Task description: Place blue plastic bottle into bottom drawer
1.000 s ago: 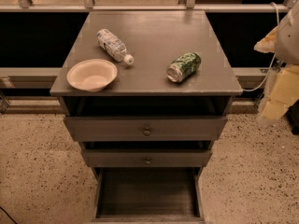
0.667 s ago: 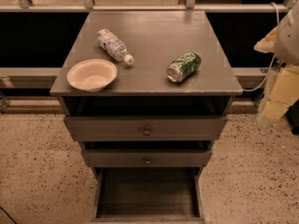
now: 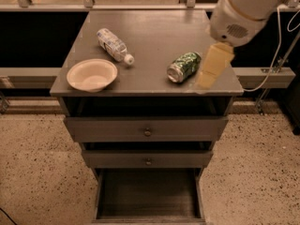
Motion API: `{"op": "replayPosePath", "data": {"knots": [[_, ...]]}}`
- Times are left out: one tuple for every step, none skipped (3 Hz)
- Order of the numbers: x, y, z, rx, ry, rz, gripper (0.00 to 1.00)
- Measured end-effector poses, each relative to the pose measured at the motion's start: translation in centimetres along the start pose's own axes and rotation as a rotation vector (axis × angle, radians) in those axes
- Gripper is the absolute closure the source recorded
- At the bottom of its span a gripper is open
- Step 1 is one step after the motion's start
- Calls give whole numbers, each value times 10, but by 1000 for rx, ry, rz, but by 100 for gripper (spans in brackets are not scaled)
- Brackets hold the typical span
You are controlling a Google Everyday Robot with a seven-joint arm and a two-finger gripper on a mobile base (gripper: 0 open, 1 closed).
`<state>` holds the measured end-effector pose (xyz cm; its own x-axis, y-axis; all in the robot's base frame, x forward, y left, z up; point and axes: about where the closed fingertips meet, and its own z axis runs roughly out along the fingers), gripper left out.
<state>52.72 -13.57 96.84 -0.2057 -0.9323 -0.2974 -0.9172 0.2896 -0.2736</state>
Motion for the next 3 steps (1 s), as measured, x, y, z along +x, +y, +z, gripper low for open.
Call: {"op": "replayPosePath", "data": {"knots": [[-61, -38, 22, 56, -71, -16, 0], [-112, -72, 45, 76, -120, 3, 0], [-169, -97, 74, 57, -194, 60, 0]]}}
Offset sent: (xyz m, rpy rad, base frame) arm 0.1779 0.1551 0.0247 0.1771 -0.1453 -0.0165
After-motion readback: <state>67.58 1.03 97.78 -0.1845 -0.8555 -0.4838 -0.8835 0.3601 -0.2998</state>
